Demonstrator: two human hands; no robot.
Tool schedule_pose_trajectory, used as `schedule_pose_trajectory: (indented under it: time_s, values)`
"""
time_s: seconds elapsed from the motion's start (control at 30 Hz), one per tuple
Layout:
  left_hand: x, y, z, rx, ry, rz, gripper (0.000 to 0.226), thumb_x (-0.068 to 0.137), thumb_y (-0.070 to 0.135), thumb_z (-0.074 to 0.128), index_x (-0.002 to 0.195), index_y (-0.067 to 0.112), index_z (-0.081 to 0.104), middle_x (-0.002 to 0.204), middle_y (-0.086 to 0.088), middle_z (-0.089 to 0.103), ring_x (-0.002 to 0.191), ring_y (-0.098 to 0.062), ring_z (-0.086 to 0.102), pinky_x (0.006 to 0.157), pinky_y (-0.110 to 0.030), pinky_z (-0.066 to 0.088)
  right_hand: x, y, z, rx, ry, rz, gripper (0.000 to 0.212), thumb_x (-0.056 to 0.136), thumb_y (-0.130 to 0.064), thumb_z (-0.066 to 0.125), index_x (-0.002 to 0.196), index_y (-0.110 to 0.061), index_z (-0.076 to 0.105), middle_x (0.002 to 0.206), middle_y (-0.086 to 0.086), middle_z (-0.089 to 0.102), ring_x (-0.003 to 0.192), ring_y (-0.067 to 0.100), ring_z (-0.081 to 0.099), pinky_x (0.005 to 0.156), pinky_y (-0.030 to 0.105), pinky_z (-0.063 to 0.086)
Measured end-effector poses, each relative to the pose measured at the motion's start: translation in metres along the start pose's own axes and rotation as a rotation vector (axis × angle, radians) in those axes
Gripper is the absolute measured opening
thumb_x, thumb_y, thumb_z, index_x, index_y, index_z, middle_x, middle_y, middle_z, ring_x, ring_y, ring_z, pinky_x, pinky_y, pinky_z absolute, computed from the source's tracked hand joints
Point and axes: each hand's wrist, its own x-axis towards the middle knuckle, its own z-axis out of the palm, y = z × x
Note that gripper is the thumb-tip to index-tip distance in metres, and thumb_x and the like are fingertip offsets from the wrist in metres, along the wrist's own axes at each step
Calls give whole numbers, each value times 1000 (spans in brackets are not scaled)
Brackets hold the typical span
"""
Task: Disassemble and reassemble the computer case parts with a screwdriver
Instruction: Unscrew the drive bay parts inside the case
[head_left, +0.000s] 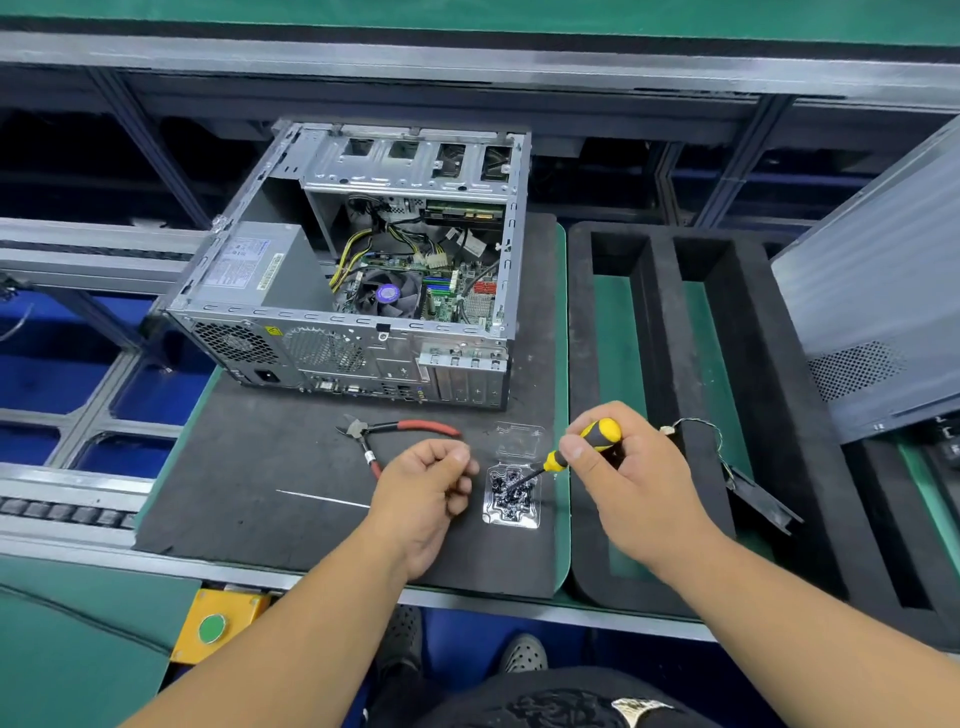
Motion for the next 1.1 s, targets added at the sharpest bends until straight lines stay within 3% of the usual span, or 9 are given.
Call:
schedule_pose_trajectory:
  time_s: [0.2, 0.47, 0.63, 1.1]
  values:
    - [-2, 3, -2, -251, 66, -174, 16, 93, 3, 42, 88, 10, 55, 68, -10, 60, 53, -16, 45, 43, -23, 30, 3, 0, 1, -27, -5, -14, 18, 98, -18, 68, 87, -31, 63, 78, -15, 71, 65, 2, 56, 63, 9, 41]
    - [-2, -1, 4, -50, 178, -140, 29, 88, -9, 36, 95, 3, 62, 63, -7, 61, 50, -13, 45, 42, -22, 29, 6, -3, 5, -29, 1, -33, 17, 98, -16, 69, 87, -29, 64, 74, -16, 68, 62, 2, 53, 60, 10, 40]
    - [-1, -1, 7, -39, 188, -135, 30, 94, -7, 35, 100, 3, 62, 64, -7, 63, 50, -12, 48, 43, -21, 32, 7, 0, 9, -39, -1, -23, 15, 97, -22, 70, 88, -32, 64, 76, -8, 68, 65, 6, 55, 60, 12, 42]
    - [1, -6, 3, -4, 223, -111, 28, 90, -7, 39, 97, 1, 65, 60, -6, 62, 44, -12, 45, 37, -21, 27, 1, 4, 6, 13, -34, -16, 18, 99, -17, 68, 87, -30, 63, 79, -10, 73, 63, 2, 55, 61, 9, 41]
